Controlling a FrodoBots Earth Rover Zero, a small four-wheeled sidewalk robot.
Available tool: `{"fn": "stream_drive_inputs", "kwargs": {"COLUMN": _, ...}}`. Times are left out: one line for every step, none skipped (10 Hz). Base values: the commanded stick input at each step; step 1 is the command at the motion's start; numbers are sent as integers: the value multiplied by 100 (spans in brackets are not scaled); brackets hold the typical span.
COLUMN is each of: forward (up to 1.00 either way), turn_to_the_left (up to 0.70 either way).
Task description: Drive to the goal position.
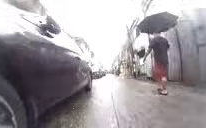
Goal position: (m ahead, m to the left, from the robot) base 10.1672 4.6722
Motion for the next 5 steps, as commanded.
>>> {"fn": "stream_drive_inputs", "kwargs": {"forward": 99, "turn_to_the_left": -12}}
{"fn": "stream_drive_inputs", "kwargs": {"forward": 99, "turn_to_the_left": 0}}
{"fn": "stream_drive_inputs", "kwargs": {"forward": 99, "turn_to_the_left": 0}}
{"fn": "stream_drive_inputs", "kwargs": {"forward": 99, "turn_to_the_left": 0}}
{"fn": "stream_drive_inputs", "kwargs": {"forward": 99, "turn_to_the_left": 0}}
